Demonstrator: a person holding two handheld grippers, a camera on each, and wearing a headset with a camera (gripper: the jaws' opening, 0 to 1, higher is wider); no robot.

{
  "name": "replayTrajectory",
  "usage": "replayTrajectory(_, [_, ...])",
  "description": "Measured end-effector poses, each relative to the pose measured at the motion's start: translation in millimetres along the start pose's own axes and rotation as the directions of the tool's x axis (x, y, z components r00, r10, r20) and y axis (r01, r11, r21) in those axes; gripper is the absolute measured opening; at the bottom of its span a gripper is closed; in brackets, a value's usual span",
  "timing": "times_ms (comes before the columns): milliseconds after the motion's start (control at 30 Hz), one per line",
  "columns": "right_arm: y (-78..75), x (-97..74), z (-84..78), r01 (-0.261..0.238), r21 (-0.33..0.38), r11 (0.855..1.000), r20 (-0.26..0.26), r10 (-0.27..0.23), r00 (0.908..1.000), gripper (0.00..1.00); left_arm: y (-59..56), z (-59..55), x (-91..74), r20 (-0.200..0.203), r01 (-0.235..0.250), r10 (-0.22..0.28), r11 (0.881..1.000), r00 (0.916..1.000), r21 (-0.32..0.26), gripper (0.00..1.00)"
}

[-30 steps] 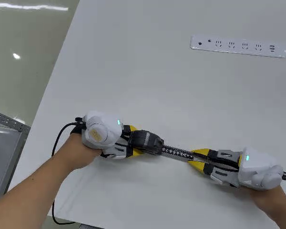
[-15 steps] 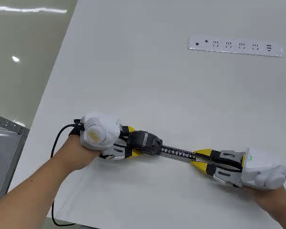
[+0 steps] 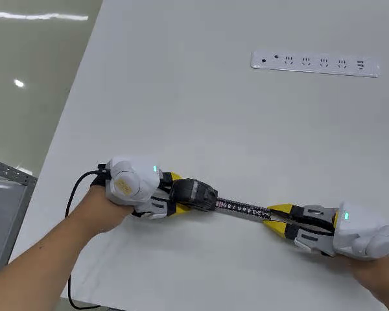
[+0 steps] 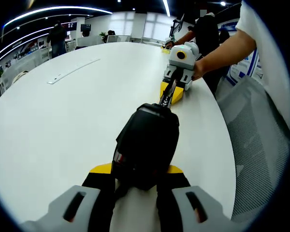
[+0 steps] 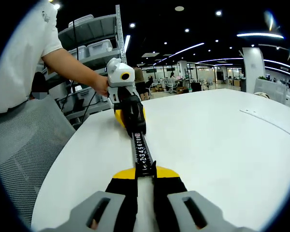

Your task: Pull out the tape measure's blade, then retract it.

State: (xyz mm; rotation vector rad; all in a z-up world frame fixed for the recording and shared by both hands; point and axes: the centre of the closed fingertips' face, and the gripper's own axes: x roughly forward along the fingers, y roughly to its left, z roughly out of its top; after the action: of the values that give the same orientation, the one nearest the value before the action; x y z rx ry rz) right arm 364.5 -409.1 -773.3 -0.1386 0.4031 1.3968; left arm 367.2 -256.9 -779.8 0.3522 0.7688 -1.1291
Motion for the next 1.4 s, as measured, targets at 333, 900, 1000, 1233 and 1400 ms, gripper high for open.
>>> replayTrajectory(333, [-1.7,-10.8,-4.7,-0.001,0.005,1.0,-0.006,0.001,1.0,0.09,-0.1,0.3,0.5,-0.002,-0.003,0.003,1.0,1.0,-0.006,0.29])
replayTrajectory(900, [-5.6,-26.8,-8.7,0.008,0.02,1.0,0.002,-0.008,1.0,0.09,0.1,0.4,0.9,-0.006,-0.002,0.002,1.0,1.0,-0.013,0.29])
replayTrajectory(1000, [-4.9,-28.6,-9.3,0.009,0.021,1.0,0.001,-0.009,1.0,0.09,0.0,0.3,1.0,-0.009,-0.004,0.004,1.0,1.0,-0.012,0.29])
replayTrajectory(1233, [-4.8,-35.3,-11.8,0.015,0.024,1.0,0.0,-0.015,0.9999,0.09,-0.7,0.1,1.1,-0.013,-0.004,0.004,1.0,0.9999,-0.011,0.29])
replayTrajectory(1400, [-6.3,-41.6,-13.4,0.024,0.03,0.999,0.002,-0.024,0.9997,0.09,-0.6,-0.1,1.2,-0.014,-0.006,0.006,1.0,0.9999,-0.012,0.29])
